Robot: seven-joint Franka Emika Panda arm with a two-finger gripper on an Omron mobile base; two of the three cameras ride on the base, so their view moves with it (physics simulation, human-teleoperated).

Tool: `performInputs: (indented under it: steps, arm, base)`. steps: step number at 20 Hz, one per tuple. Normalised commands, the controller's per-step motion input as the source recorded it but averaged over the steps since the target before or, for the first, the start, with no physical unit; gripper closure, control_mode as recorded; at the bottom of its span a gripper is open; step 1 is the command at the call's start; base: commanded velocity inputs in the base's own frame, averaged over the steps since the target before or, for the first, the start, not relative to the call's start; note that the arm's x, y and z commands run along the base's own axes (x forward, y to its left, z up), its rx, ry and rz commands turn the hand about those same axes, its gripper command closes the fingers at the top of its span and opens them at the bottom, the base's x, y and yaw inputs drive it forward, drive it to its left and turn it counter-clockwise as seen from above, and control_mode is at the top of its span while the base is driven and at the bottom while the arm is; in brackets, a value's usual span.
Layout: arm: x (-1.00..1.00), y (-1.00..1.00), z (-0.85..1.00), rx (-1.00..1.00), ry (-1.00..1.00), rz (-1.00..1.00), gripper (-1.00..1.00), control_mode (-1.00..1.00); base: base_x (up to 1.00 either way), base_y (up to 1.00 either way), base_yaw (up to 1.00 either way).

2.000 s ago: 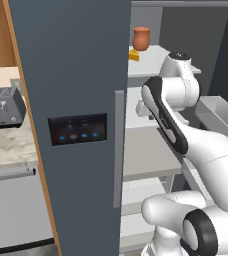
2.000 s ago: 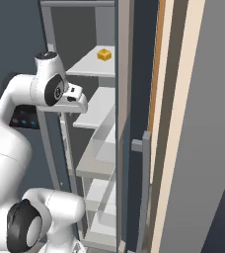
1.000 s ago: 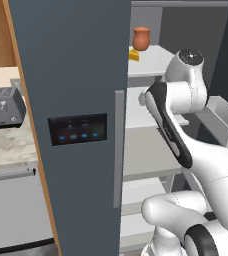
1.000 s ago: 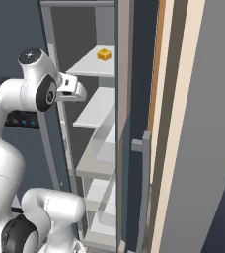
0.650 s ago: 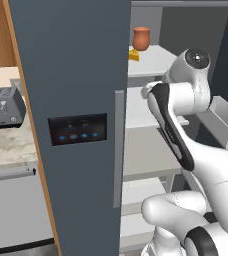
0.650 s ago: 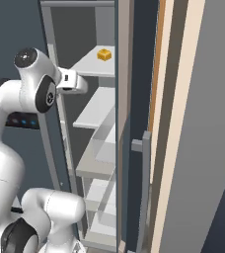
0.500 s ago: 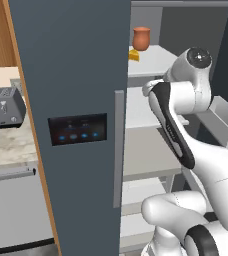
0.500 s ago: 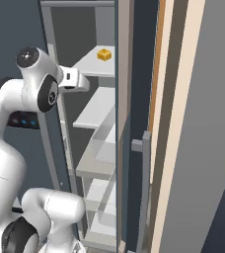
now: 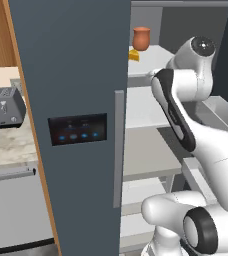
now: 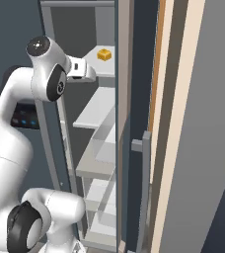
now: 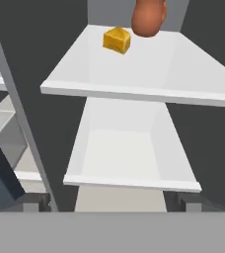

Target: Pick the cheese from the fridge and the cheese grater from the cabinet and place them next to the salad bowl.

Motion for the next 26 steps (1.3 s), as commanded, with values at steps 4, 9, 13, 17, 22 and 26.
performInputs:
  steps: [4,9,13,17,22,26]
  arm:
    - [0.31,-0.11,0.15,0.04,-0.11,0.02,-1.0,-1.0]
    - [0.36,-0.07,0.11,0.06,-0.04,0.0,-1.0,-1.0]
    - [0.37,-0.03,0.12,0.04,0.04,0.0,-1.0,-1.0]
    - [0.54,-0.04,0.05,0.09,0.0,0.0,-1.0,-1.0]
    - [0.55,-0.01,0.06,0.03,0.01,0.02,-1.0,-1.0]
    - [0.52,0.0,0.0,0.03,0.0,0.07,-1.0,-1.0]
  base:
    - [0.0,0.0,0.0]
    - [0.0,0.0,0.0]
    - [0.0,0.0,0.0]
    - [0.0,0.0,0.0]
    - [0.0,0.0,0.0]
    - [0.0,0.0,0.0]
